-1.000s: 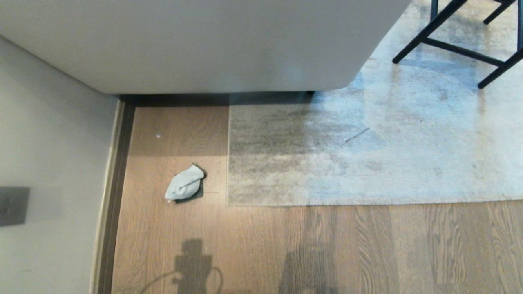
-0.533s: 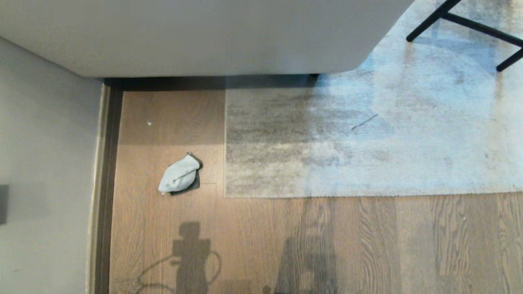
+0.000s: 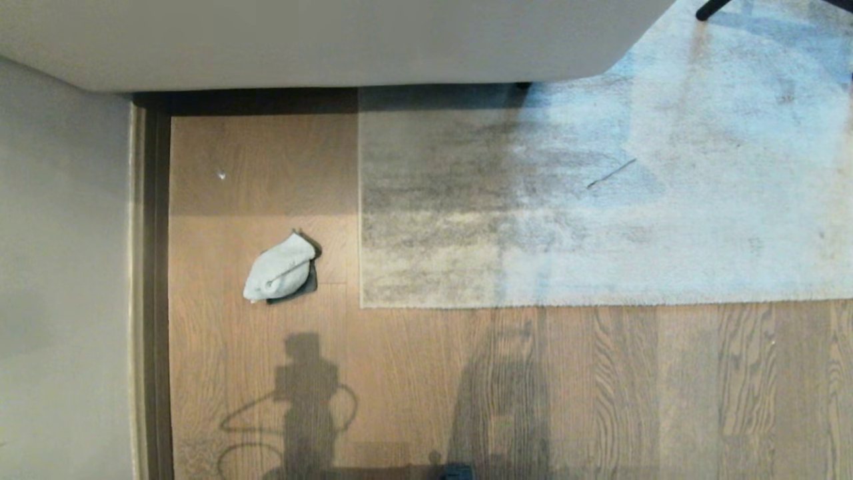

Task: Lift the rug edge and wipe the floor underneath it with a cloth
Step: Pick up the rag

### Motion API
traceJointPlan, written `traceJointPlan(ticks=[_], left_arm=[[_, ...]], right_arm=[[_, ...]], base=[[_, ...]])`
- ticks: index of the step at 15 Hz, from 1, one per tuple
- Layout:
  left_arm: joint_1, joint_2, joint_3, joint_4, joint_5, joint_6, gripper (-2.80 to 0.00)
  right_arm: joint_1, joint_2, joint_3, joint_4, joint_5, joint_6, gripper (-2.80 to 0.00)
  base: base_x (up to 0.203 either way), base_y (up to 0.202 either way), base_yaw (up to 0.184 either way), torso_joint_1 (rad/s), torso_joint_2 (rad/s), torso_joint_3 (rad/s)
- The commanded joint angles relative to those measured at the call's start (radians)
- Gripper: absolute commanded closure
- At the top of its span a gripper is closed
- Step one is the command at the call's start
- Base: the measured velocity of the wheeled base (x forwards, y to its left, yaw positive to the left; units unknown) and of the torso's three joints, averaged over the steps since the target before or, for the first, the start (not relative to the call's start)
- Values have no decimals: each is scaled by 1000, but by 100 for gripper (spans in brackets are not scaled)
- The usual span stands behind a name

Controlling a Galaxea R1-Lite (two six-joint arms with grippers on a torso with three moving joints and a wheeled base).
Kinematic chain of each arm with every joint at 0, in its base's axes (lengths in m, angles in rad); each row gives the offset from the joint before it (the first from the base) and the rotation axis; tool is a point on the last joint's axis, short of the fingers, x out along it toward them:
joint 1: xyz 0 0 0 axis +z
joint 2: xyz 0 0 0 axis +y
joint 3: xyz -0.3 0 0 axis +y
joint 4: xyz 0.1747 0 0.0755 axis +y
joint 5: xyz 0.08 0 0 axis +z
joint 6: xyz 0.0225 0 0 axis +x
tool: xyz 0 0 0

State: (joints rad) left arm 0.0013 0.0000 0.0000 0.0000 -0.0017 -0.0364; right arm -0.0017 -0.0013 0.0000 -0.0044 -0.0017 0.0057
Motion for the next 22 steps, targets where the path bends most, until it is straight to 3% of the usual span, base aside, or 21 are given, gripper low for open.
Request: traceJointPlan(ticks=[1,22], left_arm=[[0,0,0,0,0,0,0],[0,0,0,0,0,0,0]], right_arm=[[0,1,0,0,0,0,0],[0,1,0,0,0,0,0]], base=[[0,0,0,6,4,-199],[0,0,0,3,3,-171]])
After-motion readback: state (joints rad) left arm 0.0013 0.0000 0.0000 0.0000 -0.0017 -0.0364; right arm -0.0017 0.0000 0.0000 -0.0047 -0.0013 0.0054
